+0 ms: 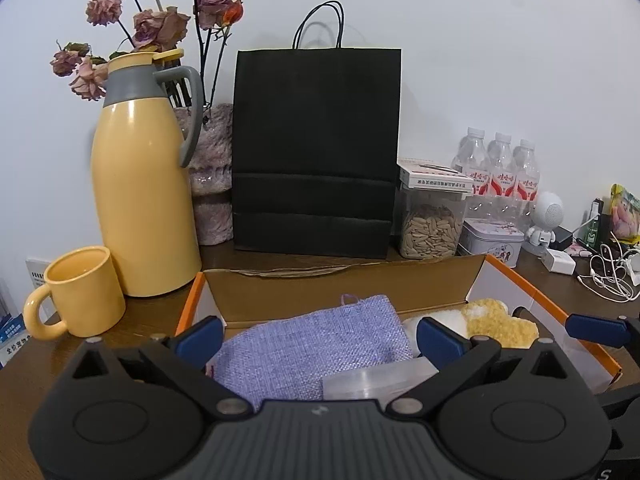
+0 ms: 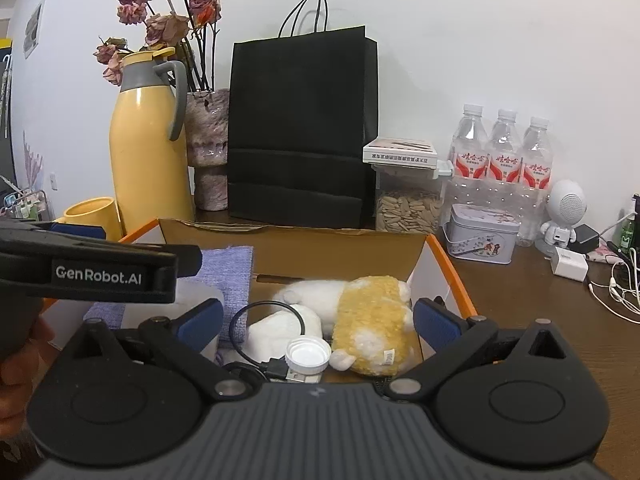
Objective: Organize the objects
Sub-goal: 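Carry the swab box and cap into the box and open both tools, then withdraw both tools from the box back to the table items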
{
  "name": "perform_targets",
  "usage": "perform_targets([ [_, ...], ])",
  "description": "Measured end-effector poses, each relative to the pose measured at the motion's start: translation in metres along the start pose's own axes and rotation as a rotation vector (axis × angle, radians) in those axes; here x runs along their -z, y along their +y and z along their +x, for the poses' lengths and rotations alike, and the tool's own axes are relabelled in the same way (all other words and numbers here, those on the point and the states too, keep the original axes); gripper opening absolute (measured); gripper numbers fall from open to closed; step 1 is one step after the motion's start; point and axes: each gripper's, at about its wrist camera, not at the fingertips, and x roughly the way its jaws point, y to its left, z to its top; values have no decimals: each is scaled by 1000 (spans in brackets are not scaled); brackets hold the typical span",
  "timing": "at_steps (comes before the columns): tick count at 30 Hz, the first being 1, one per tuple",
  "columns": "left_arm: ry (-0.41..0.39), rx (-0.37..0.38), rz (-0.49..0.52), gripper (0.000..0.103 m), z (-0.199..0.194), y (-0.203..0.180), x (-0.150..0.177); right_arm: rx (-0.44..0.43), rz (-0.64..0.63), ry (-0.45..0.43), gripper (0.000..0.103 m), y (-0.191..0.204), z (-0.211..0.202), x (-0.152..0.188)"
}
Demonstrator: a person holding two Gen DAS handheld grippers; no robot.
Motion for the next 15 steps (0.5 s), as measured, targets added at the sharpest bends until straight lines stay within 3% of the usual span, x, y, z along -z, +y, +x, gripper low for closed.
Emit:
perform_targets([
  [15, -34, 26, -19, 103, -19, 1, 3, 2, -14, -11, 103, 6, -13, 1],
])
